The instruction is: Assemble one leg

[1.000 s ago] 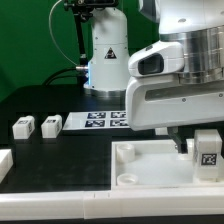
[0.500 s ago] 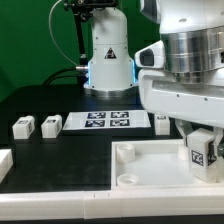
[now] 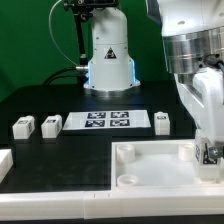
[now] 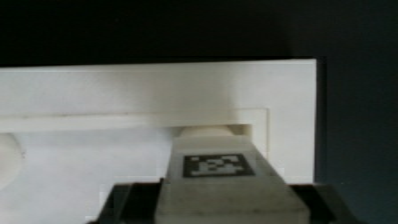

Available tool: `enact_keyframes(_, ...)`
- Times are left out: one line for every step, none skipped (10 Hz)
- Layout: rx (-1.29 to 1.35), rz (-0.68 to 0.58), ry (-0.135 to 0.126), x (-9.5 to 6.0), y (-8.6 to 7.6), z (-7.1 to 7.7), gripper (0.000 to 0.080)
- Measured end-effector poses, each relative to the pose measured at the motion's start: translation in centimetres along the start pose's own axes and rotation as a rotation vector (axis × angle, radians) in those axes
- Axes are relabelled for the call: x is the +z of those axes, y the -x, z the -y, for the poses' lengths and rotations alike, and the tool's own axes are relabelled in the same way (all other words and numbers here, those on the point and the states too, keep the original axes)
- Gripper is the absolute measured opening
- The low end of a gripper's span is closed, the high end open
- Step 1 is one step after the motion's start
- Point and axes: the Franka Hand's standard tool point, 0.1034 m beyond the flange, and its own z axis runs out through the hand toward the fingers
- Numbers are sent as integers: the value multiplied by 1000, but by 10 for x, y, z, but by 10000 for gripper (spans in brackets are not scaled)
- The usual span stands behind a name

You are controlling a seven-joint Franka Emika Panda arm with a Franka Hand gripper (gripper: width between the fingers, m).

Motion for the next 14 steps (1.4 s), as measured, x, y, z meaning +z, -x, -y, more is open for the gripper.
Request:
enact_keyframes(-35,0,0,0,0,0,294)
enact_keyframes(-116,-1,1,0,0,0,294)
enact_keyframes(-292,-8,5,0,1,-1,475)
enact_keyframes(-512,-23,13,-1,0,-1,600)
enact_keyframes(-601,-24,8,-1,0,1,600)
enact_keyframes(-708,-24,10,-1,-1,0,639)
enact_keyframes(-807,-25,11,-1,-1,0,648)
enact_keyframes(-926,-25,14,-1,-2,1,648)
enact_keyframes(-1126,-43,33,-1,-3,0,648)
enact_keyframes(-1333,-60,30,-3,-5,4,649)
enact_keyframes(-1401,-73,13,-3,-8,7,649)
enact_keyframes(-1372,-71,13,-2,-7,6,649)
enact_keyframes(-1372,-71,13,-2,-7,6,499)
enact_keyframes(-1321,-67,8,-2,-7,5,499)
